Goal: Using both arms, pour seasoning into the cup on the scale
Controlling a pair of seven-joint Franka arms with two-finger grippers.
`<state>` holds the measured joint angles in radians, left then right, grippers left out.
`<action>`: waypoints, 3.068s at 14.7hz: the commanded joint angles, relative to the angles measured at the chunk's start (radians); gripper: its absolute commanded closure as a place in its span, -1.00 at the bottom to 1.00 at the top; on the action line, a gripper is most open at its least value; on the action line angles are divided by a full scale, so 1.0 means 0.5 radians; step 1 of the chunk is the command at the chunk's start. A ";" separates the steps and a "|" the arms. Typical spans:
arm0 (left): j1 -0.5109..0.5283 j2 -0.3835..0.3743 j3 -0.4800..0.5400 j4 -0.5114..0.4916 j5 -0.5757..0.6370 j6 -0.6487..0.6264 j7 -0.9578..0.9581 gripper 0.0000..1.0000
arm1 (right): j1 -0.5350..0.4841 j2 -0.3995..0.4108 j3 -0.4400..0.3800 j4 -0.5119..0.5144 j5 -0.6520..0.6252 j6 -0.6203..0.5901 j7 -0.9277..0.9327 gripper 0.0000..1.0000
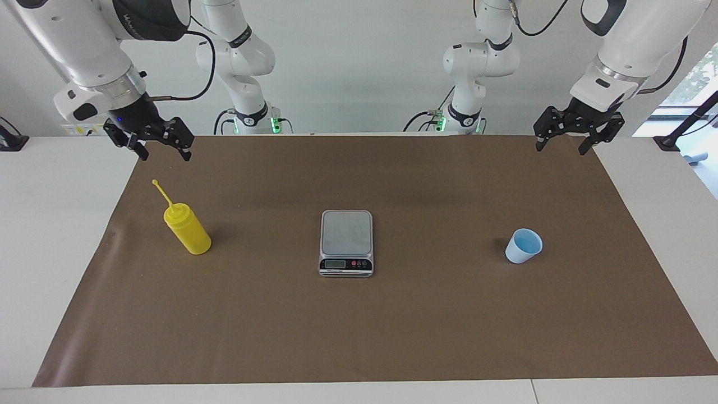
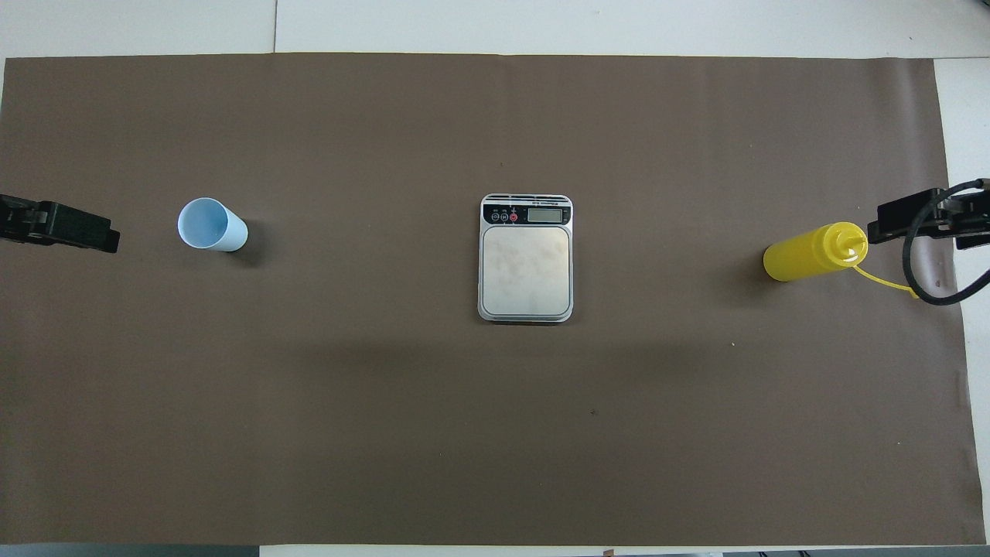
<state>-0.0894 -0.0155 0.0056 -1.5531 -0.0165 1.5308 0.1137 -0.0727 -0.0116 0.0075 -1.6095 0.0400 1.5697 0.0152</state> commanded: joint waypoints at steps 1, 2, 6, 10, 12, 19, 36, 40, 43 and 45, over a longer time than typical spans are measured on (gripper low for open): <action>-0.027 -0.015 0.016 0.007 0.042 -0.040 0.018 -1.00 | -0.026 -0.023 0.010 -0.008 0.021 -0.025 -0.034 -1.00; -0.024 -0.015 0.016 0.001 0.042 -0.037 0.027 -1.00 | -0.026 -0.023 0.006 -0.008 0.021 -0.029 -0.034 -1.00; -0.027 -0.018 0.016 -0.002 0.042 -0.030 0.021 -1.00 | -0.032 -0.026 0.003 -0.021 0.024 -0.025 -0.012 -1.00; -0.024 -0.061 0.019 -0.087 0.042 -0.076 0.027 -1.00 | -0.033 -0.026 0.006 -0.018 0.033 -0.004 -0.009 -1.00; -0.024 -0.110 0.016 -0.246 0.042 0.128 0.036 -1.00 | -0.069 -0.026 -0.003 -0.021 0.024 0.002 -0.015 -1.00; -0.027 -0.034 0.013 -0.722 0.042 0.944 0.036 -1.00 | -0.256 0.014 -0.009 -0.002 0.192 0.088 0.656 -1.00; 0.151 0.430 0.013 -1.008 0.030 1.749 0.015 0.66 | -1.171 1.235 -0.009 0.808 1.251 -0.489 1.310 -1.00; 0.151 0.436 0.013 -1.091 0.030 1.912 -0.117 1.00 | -1.165 1.211 -0.009 0.536 1.365 -0.364 1.338 -1.00; 0.114 0.348 0.010 -1.027 0.027 1.781 -0.246 1.00 | -1.156 1.165 -0.009 0.317 1.481 -0.243 1.341 -1.00; -0.005 0.274 0.010 -0.938 0.027 1.523 -0.340 1.00 | -1.180 1.226 -0.009 0.241 1.625 -0.268 1.341 -1.00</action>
<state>-0.0339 0.1785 0.0041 -2.0547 -0.0142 2.4119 0.0103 -0.6477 0.6172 -0.0015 -1.4012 0.7805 1.4165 0.6773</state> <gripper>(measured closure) 0.947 0.000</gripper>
